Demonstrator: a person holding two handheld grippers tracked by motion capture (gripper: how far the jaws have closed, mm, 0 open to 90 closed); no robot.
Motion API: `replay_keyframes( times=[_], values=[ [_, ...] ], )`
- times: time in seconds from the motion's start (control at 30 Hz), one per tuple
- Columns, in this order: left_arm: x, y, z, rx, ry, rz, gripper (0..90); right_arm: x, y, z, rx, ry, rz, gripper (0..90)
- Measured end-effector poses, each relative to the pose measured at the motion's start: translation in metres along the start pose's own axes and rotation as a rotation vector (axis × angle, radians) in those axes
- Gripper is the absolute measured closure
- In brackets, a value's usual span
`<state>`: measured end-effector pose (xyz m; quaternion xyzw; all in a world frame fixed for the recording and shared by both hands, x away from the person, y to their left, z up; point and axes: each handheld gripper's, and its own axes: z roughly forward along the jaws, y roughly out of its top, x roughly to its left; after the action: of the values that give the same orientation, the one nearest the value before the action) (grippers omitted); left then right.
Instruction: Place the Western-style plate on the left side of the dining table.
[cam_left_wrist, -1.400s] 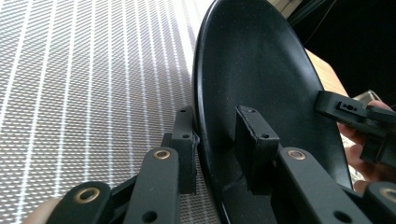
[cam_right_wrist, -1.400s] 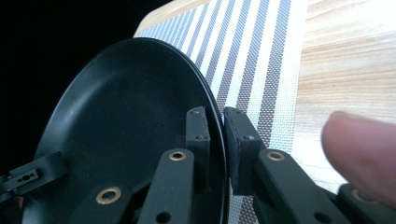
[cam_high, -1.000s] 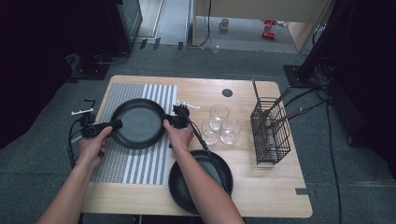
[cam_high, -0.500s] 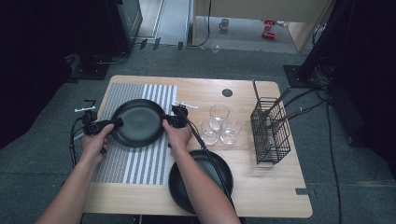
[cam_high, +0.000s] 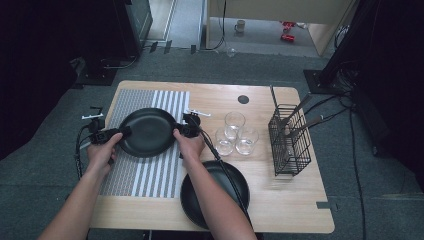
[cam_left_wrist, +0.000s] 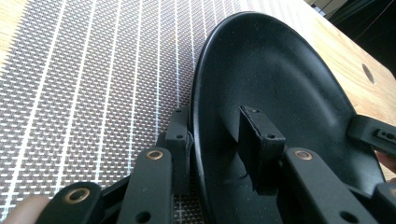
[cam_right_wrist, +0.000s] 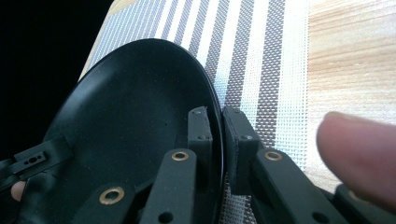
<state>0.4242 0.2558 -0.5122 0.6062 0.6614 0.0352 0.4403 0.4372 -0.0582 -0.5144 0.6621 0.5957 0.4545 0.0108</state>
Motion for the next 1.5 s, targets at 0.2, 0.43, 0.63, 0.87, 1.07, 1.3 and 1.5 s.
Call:
replay_keyframes(
  times=[0.2, 0.43, 0.63, 0.87, 1.07, 1.3, 1.5],
  values=[
    [-0.005, -0.001, 0.0, 0.003, 0.014, 0.041, 56.4, 0.003, 0.0, -0.002, -0.015, -0.007, -0.059, 77.6],
    [-0.012, 0.001, 0.001, 0.028, 0.024, 0.077, 41.9, 0.017, -0.001, -0.014, -0.097, -0.07, -0.24, 71.1],
    [-0.028, 0.003, 0.001, 0.042, 0.18, 0.175, 27.3, 0.015, 0.001, -0.025, -0.099, -0.089, -0.268, 65.8],
    [-0.037, 0.0, -0.007, 0.033, 0.188, 0.196, 15.7, 0.016, -0.004, -0.038, -0.111, -0.069, -0.314, 59.2],
    [-0.044, -0.008, -0.017, 0.011, 0.159, 0.227, 11.6, 0.018, -0.007, -0.051, -0.114, -0.034, -0.319, 45.1],
    [-0.048, -0.014, -0.027, 0.0, 0.146, 0.231, 10.3, 0.025, -0.013, -0.061, -0.087, -0.042, -0.397, 30.2],
    [-0.054, -0.028, -0.03, 0.019, 0.161, 0.245, 9.6, 0.03, -0.019, -0.071, -0.052, -0.078, -0.424, 12.4]
  ],
)
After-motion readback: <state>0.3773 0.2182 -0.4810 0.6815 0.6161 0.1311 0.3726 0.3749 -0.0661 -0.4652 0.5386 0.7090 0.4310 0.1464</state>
